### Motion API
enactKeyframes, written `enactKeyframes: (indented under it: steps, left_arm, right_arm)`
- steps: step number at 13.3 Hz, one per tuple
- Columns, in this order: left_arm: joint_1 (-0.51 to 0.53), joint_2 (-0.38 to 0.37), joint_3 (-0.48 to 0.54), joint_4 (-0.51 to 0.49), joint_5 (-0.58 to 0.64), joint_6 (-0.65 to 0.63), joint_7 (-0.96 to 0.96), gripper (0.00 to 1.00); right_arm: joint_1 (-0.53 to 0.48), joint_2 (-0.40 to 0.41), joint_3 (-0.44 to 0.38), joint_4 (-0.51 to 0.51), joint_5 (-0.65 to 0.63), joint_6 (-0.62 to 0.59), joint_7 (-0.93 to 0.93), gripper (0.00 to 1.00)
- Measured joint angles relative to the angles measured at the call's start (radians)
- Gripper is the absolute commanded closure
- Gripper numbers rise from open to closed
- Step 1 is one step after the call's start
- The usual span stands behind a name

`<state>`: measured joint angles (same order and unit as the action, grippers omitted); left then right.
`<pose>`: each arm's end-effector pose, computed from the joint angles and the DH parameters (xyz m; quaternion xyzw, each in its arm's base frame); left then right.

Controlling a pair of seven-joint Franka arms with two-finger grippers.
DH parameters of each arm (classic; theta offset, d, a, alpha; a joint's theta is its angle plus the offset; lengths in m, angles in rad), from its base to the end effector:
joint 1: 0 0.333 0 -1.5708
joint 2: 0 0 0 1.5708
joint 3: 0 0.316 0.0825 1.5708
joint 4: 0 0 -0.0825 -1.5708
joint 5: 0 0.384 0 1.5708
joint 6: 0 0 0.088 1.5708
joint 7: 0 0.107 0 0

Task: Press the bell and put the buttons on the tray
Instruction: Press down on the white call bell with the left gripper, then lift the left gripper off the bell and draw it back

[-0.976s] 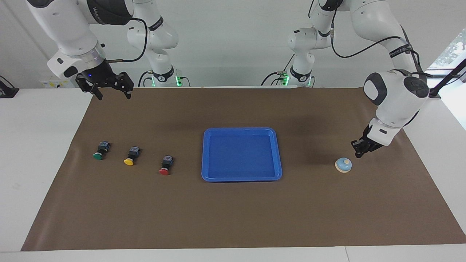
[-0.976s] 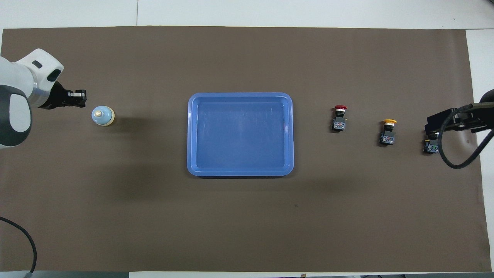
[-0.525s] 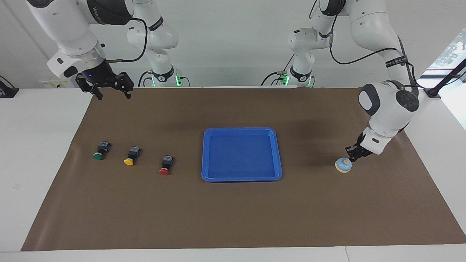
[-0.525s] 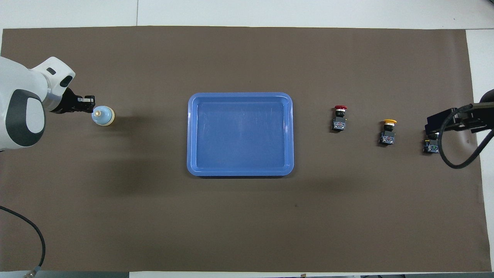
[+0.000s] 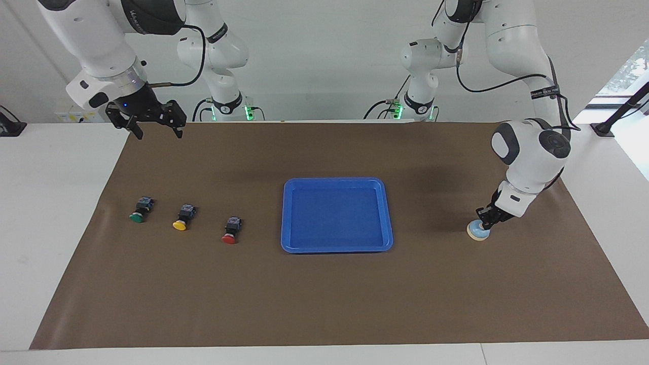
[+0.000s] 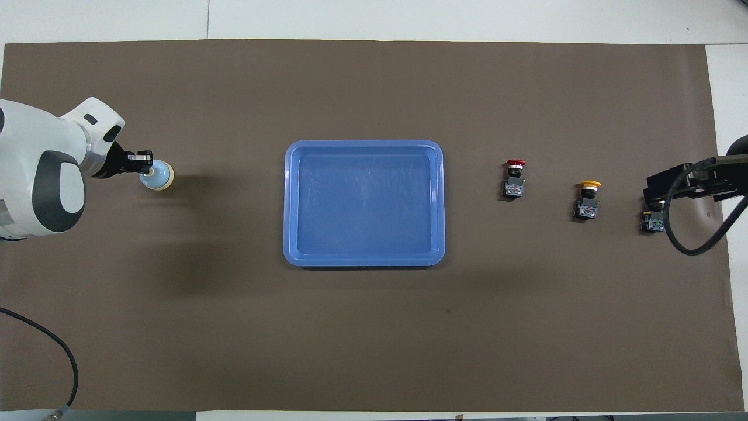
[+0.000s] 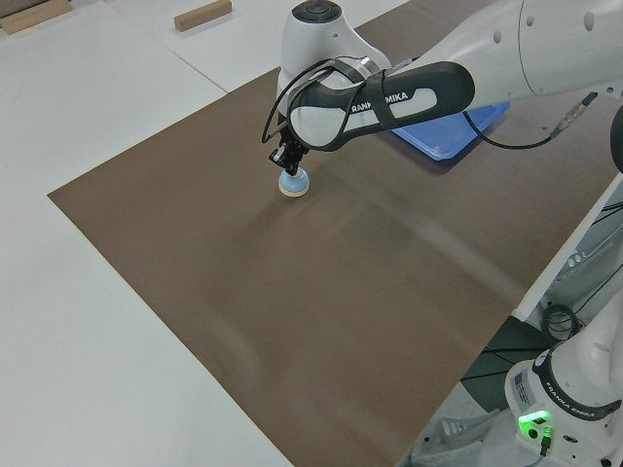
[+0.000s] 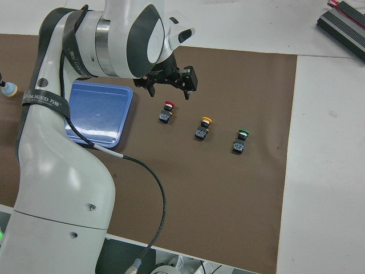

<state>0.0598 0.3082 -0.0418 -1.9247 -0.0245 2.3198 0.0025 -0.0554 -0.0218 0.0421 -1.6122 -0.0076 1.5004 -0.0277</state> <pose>0.6249 0.0121 0.3393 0.9988 0.0169 0.0437 0.0152 0.5391 -0.0078 0.6112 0.9990 0.0071 -0.0451 0.0033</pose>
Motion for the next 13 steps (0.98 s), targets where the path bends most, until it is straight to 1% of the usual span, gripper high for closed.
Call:
enactKeyframes:
  steps: [1,2,3,4,6,13]
  left_arm:
    - [0.000,0.000,0.000,0.001,0.000,-0.001,0.000,0.44]
    - [0.000,0.000,0.000,0.003,0.000,-0.006,0.000,0.17]
    - [0.000,-0.001,0.001,0.010,0.000,-0.024,0.001,0.00]
    - [0.001,-0.009,0.002,0.021,0.000,-0.052,0.001,0.00]
    - [0.001,-0.056,0.002,0.047,0.000,-0.142,0.001,0.00]
    - [-0.001,-0.318,-0.004,0.060,0.000,-0.446,0.001,0.00]
  right_arm:
    - [0.000,0.000,0.000,0.000,0.000,0.000,0.000,0.00]
    - [0.000,0.000,0.000,0.000,0.000,0.000,0.000,0.00]
    - [0.000,0.000,0.000,0.000,0.000,0.000,0.000,0.00]
    - [0.000,0.000,0.000,0.000,0.000,0.000,0.000,0.00]
    - [0.000,0.000,0.000,0.000,0.000,0.000,0.000,0.00]
    - [0.000,0.000,0.000,0.000,0.000,0.000,0.000,0.00]
